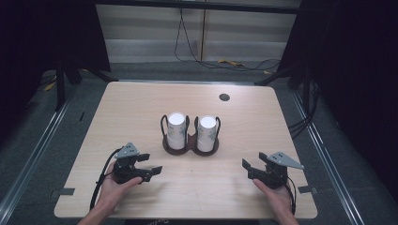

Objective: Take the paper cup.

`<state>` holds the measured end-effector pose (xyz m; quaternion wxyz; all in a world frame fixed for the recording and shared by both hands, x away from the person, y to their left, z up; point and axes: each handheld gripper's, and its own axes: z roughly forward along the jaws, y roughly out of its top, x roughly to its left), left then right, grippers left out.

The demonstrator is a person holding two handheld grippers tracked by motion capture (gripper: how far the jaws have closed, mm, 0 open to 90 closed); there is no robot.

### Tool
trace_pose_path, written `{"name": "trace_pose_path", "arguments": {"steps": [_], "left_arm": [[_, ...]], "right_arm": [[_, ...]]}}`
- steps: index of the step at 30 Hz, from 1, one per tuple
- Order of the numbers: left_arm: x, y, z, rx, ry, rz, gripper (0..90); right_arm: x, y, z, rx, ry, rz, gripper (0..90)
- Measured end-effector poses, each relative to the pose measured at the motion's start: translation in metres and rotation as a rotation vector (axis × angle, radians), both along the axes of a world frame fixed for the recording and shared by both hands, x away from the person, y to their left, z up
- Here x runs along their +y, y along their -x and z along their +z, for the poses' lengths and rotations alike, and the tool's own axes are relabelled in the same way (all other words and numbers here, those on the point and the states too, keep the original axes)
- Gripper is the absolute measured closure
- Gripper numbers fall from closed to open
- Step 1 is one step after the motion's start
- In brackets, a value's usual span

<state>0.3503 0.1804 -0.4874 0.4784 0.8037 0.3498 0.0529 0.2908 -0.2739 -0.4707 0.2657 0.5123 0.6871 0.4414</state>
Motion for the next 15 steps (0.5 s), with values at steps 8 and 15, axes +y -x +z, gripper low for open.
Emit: {"name": "trace_pose_path", "arguments": {"steps": [8, 15], "left_arm": [[-0.0006, -0.0027, -0.0003, -0.003, -0.002, 0.011, 18.1], [0.0009, -0.0014, 0.0023, -0.005, 0.018, -0.006, 18.0]], "right_arm": [[0.002, -0.0023, -0.0009, 0.021, -0.02, 0.031, 26.0], [0.0045, -0.0049, -0.0021, 0.031, -0.009, 0.044, 26.0]]}}
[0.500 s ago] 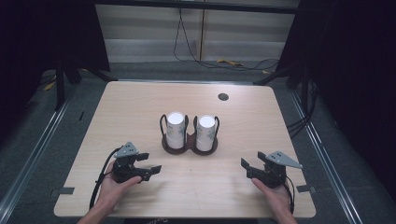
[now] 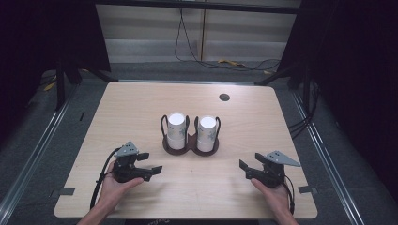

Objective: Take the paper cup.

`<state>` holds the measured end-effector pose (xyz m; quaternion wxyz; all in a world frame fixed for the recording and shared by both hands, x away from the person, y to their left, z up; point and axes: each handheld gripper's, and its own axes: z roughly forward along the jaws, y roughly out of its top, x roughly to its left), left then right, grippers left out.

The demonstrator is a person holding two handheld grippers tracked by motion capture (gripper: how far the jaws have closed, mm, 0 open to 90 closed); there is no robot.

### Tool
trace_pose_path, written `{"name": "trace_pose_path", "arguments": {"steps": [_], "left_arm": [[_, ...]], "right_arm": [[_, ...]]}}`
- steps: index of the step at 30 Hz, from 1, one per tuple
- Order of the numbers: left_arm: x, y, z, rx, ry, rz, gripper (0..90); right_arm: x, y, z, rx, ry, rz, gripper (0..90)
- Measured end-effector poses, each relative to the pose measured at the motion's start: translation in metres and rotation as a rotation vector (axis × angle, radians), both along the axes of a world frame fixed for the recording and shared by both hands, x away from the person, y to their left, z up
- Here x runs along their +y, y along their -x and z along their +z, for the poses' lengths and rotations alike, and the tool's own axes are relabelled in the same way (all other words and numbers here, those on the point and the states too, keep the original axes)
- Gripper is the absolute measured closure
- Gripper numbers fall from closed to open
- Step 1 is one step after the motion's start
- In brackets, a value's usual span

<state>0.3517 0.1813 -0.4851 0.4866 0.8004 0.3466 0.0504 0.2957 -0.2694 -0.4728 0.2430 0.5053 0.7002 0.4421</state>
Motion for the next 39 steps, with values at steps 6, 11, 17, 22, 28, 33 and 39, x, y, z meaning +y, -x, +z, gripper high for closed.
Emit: {"name": "trace_pose_path", "arguments": {"steps": [6, 11, 17, 22, 28, 33, 39], "left_arm": [[0.0, -0.004, 0.007, 0.009, 0.028, 0.017, 19.6], [-0.005, -0.005, 0.012, -0.011, 0.022, 0.006, 21.7], [-0.005, -0.007, 0.022, -0.026, 0.034, -0.028, 23.5], [-0.001, -0.012, 0.036, -0.039, 0.031, -0.01, 23.9], [-0.001, -0.018, 0.045, -0.047, 0.023, -0.008, 24.5], [-0.008, -0.022, 0.057, -0.082, 0.027, -0.035, 27.3], [-0.014, -0.027, 0.07, -0.126, 0.011, -0.032, 31.1]], "right_arm": [[0.006, 0.004, 0.002, 0.002, -0.004, 0.033, 26.0], [0.01, 0.004, 0.004, 0.001, -0.002, 0.049, 26.0], [0.016, 0.004, 0.004, 0.003, -0.001, 0.065, 25.8], [0.016, 0.004, 0.004, 0.004, -0.005, 0.075, 25.8], [0.018, 0.005, 0.005, 0.006, -0.006, 0.085, 25.8], [0.018, 0.006, 0.005, 0.006, -0.001, 0.1, 26.5], [0.02, 0.005, 0.005, 0.008, 0.012, 0.111, 25.5]]}}
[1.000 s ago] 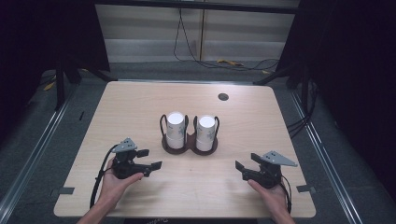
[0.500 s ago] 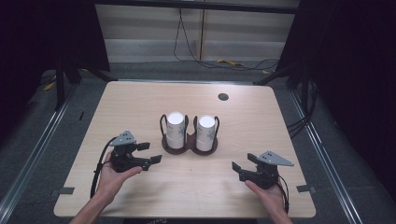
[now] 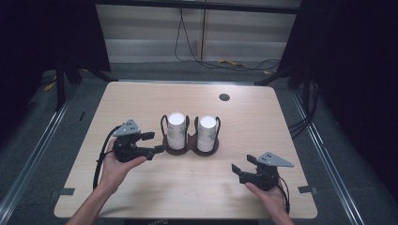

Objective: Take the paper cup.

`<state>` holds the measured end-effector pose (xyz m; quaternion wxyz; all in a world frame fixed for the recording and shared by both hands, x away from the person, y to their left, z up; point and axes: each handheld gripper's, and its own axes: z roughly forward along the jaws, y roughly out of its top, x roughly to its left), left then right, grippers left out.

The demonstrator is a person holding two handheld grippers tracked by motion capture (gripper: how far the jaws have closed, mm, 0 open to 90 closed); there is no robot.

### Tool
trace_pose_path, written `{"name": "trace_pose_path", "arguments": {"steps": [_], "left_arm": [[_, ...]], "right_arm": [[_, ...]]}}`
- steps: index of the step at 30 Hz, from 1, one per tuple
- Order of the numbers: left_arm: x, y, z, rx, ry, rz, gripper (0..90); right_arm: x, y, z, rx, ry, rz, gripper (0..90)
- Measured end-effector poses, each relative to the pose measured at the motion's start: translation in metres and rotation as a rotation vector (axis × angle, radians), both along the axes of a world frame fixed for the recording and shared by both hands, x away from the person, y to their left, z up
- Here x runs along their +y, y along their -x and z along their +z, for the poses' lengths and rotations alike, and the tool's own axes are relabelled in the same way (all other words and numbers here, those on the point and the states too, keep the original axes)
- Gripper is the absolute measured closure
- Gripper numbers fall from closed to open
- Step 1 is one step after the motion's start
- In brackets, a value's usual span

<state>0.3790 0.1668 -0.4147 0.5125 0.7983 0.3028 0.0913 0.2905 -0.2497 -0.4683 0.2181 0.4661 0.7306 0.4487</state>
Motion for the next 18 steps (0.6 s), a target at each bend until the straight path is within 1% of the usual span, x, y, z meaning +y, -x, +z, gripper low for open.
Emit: {"name": "trace_pose_path", "arguments": {"steps": [1, 2, 3, 5, 7, 8, 9, 10, 11, 12, 15, 18], "left_arm": [[0.0, -0.003, 0.003, -0.003, -0.005, 0.003, 30.9], [0.0, -0.003, 0.003, -0.003, -0.005, 0.003, 30.4], [0.0, -0.005, 0.003, 0.0, 0.004, 0.01, 30.4], [0.0, -0.009, 0.005, 0.01, -0.003, 0.01, 29.7], [-0.003, -0.015, 0.01, 0.011, -0.007, 0.0, 27.9], [-0.003, -0.015, 0.01, 0.011, -0.007, 0.0, 27.2], [-0.005, -0.017, 0.012, 0.009, -0.01, -0.013, 27.2], [-0.006, -0.018, 0.014, 0.003, -0.013, -0.015, 27.0], [-0.008, -0.021, 0.017, 0.003, -0.002, -0.015, 26.3], [-0.008, -0.021, 0.017, 0.003, -0.002, -0.015, 25.5], [-0.011, -0.028, 0.022, 0.001, 0.002, -0.008, 23.8], [-0.012, -0.031, 0.023, 0.003, -0.001, -0.009, 23.6]], "right_arm": [[0.0, 0.0, 0.0, 0.005, 0.002, -0.006, 24.7], [0.0, 0.0, 0.0, 0.005, 0.002, -0.006, 24.7], [0.001, -0.001, 0.0, 0.005, 0.003, -0.005, 24.3], [0.001, -0.001, 0.0, 0.004, 0.002, -0.002, 23.7], [0.001, -0.001, 0.0, 0.005, 0.003, -0.002, 23.7], [0.001, -0.001, 0.0, 0.006, 0.002, -0.002, 23.7], [0.001, -0.001, 0.0, 0.006, 0.002, -0.002, 23.7], [0.001, -0.001, 0.0, 0.008, 0.004, -0.001, 23.7], [0.001, -0.001, 0.0, 0.008, 0.004, 0.001, 23.7], [0.001, -0.001, 0.0, 0.008, 0.004, 0.001, 23.7], [0.001, -0.001, -0.001, 0.011, 0.007, 0.002, 23.7], [0.002, -0.001, -0.001, 0.011, 0.009, 0.0, 23.7]]}}
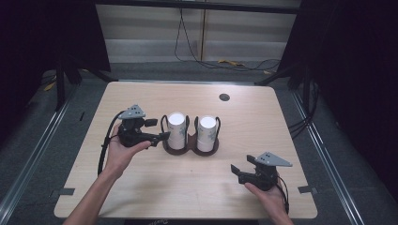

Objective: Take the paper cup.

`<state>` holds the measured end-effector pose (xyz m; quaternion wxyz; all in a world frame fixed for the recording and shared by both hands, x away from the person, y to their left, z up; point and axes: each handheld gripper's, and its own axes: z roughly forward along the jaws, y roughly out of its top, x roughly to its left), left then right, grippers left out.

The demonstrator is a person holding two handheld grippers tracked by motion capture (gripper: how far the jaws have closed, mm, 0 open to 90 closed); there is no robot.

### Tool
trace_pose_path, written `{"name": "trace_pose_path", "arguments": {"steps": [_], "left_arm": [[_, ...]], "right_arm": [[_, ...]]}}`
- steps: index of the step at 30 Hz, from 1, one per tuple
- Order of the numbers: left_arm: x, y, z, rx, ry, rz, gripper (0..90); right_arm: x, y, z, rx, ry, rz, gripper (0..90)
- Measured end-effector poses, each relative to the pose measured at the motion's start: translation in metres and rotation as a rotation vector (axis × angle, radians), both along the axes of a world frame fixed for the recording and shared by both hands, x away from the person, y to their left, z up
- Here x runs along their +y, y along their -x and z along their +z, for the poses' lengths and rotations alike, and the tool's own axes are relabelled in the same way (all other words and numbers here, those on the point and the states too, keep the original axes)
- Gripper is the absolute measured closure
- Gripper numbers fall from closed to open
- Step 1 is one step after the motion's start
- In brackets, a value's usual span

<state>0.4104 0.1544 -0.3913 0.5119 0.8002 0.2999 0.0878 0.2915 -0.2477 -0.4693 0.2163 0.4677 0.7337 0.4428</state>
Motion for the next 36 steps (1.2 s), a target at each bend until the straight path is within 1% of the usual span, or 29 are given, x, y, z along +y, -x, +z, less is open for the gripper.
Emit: {"name": "trace_pose_path", "arguments": {"steps": [1, 4, 6, 7, 9, 10, 11, 12, 13, 14, 17, 18, 19, 20, 21, 24, 26, 27, 29, 30, 31, 33, 34, 36], "left_arm": [[-0.001, -0.002, 0.001, -0.001, -0.003, -0.001, 23.6], [-0.002, -0.005, 0.004, -0.009, 0.008, -0.007, 26.3], [-0.003, -0.004, 0.008, -0.023, 0.01, -0.028, 29.7], [-0.003, -0.005, 0.012, -0.031, 0.012, -0.024, 29.6], [-0.003, -0.007, 0.013, -0.033, 0.018, -0.02, 29.6], [-0.002, -0.009, 0.014, -0.036, 0.013, -0.021, 29.6], [-0.004, -0.012, 0.014, -0.033, 0.018, -0.022, 30.3], [-0.004, -0.012, 0.014, -0.033, 0.018, -0.022, 31.2], [-0.006, -0.016, 0.013, -0.028, -0.001, -0.021, 32.2], [-0.006, -0.016, 0.013, -0.028, -0.001, -0.021, 32.3], [-0.013, -0.02, 0.015, -0.04, -0.042, -0.023, 35.3], [-0.016, -0.022, 0.015, -0.038, -0.045, -0.031, 35.5], [-0.018, -0.023, 0.016, -0.039, -0.049, -0.026, 35.4], [-0.019, -0.024, 0.018, -0.042, -0.055, -0.023, 35.1], [-0.022, -0.028, 0.02, -0.035, -0.058, -0.023, 33.5], [-0.026, -0.03, 0.02, -0.023, -0.064, -0.028, 31.9], [-0.031, -0.033, 0.02, -0.019, -0.088, -0.038, 31.0], [-0.033, -0.035, 0.019, -0.024, -0.096, -0.033, 30.5], [-0.035, -0.038, 0.018, -0.015, -0.103, -0.037, 30.3], [-0.038, -0.04, 0.018, -0.01, -0.114, -0.036, 30.2], [-0.038, -0.04, 0.018, -0.01, -0.114, -0.036, 30.0], [-0.042, -0.04, 0.017, -0.009, -0.137, -0.043, 29.7], [-0.046, -0.04, 0.017, -0.021, -0.161, -0.041, 29.6], [-0.05, -0.04, 0.015, -0.022, -0.179, -0.049, 28.4]], "right_arm": [[0.0, 0.0, 0.0, 0.0, 0.002, 0.001, 23.6], [0.0, 0.001, 0.0, -0.002, 0.006, 0.0, 23.5], [0.0, 0.0, 0.0, 0.001, 0.002, 0.001, 23.5], [0.0, 0.0, 0.0, 0.004, 0.005, 0.002, 23.6], [0.001, 0.0, -0.001, 0.007, 0.006, 0.002, 23.8], [0.001, 0.0, -0.001, 0.007, 0.006, 0.002, 23.8], [0.001, 0.0, 0.0, 0.0, 0.009, 0.004, 23.9], [0.001, 0.0, 0.0, 0.0, 0.009, 0.004, 23.9], [0.001, 0.001, 0.001, -0.005, 0.014, 0.004, 23.9], [0.001, 0.001, 0.001, -0.005, 0.014, 0.004, 23.9], [0.001, 0.0, 0.001, -0.001, 0.01, 0.003, 23.9], [0.001, 0.0, 0.001, 0.001, 0.006, 0.0, 23.9], [0.001, 0.0, 0.001, 0.003, 0.005, 0.002, 23.9], [0.001, 0.0, 0.0, 0.003, 0.008, 0.003, 23.8], [0.001, 0.0, 0.0, 0.002, 0.007, 0.005, 23.9], [0.001, 0.0, 0.001, 0.0, 0.009, 0.008, 23.9], [0.001, 0.0, 0.001, 0.0, 0.006, 0.008, 23.9], [0.0, 0.0, 0.0, 0.001, 0.008, 0.006, 23.8], [0.0, 0.0, 0.0, 0.006, 0.004, 0.004, 23.8], [0.0, 0.0, 0.0, 0.004, 0.008, 0.005, 23.9], [0.0, 0.0, 0.0, 0.004, 0.008, 0.005, 23.9], [0.0, 0.0, 0.0, 0.003, 0.007, 0.005, 23.8], [0.0, 0.0, 0.0, 0.003, 0.008, 0.007, 23.8], [0.0, -0.001, 0.0, 0.006, 0.013, 0.007, 23.9]]}}
